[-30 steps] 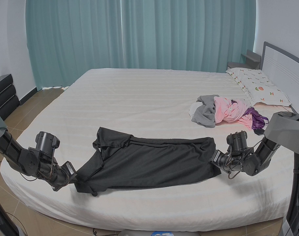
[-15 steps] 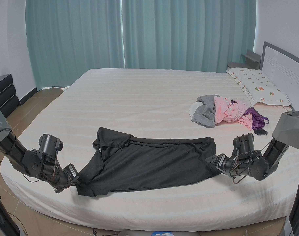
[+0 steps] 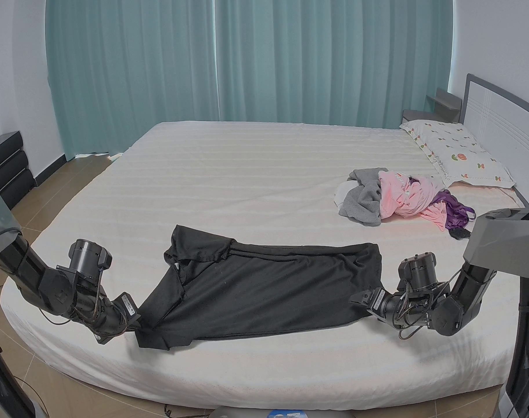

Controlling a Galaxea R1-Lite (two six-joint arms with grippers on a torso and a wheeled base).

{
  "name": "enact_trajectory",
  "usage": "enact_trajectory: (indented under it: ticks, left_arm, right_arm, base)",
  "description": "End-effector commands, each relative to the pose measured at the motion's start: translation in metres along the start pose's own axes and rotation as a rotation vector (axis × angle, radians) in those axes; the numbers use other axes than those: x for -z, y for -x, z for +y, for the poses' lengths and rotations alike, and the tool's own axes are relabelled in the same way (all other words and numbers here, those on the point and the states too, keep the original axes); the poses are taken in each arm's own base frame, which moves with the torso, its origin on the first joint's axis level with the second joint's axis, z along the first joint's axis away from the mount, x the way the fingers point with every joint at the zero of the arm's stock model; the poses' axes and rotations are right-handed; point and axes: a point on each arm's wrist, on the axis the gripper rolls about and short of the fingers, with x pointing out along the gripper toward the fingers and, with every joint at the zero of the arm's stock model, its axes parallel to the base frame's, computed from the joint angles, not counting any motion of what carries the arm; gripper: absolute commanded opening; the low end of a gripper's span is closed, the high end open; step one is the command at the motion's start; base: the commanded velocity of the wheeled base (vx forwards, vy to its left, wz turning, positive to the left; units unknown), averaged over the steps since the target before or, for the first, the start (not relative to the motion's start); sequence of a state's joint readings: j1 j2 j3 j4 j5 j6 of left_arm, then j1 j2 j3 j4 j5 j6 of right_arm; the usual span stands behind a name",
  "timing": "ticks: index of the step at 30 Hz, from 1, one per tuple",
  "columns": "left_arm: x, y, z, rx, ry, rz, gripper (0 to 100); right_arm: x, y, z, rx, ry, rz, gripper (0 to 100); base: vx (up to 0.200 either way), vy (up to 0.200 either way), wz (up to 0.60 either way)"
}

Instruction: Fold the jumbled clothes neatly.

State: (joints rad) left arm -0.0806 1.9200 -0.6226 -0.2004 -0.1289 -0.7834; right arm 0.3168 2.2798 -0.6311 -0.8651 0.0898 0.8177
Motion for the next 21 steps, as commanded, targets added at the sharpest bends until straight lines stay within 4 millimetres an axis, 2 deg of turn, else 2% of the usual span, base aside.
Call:
enact_trajectory:
  ticks: [1,9,19,20,21]
  left_arm:
    - [0.001,-0.001,0.000,-0.004,-0.001,0.005,0]
    - [0.001,-0.001,0.000,-0.005,-0.001,0.002,0]
    - [0.004,0.002,-0.002,-0.001,-0.009,0.001,0]
    - [0.006,0.002,-0.003,-0.005,-0.016,0.009,0]
    - [0.007,0.001,-0.002,-0.006,-0.018,0.010,0]
  right_arm:
    - [-0.001,-0.012,0.001,0.001,0.001,0.002,0]
    - [0.002,-0.002,0.003,0.013,0.006,-0.004,0]
    - [0.000,0.029,-0.002,0.020,-0.008,-0.027,0]
    - [0.000,0.039,-0.002,0.016,-0.008,-0.034,0]
    - [-0.001,0.040,-0.002,0.016,-0.007,-0.036,0]
  base:
    - [0.000,0.000,0.00]
    - [0.000,0.000,0.00]
    - [0.000,0.000,0.00]
    - [0.000,0.000,0.00]
    - [0.000,0.000,0.00]
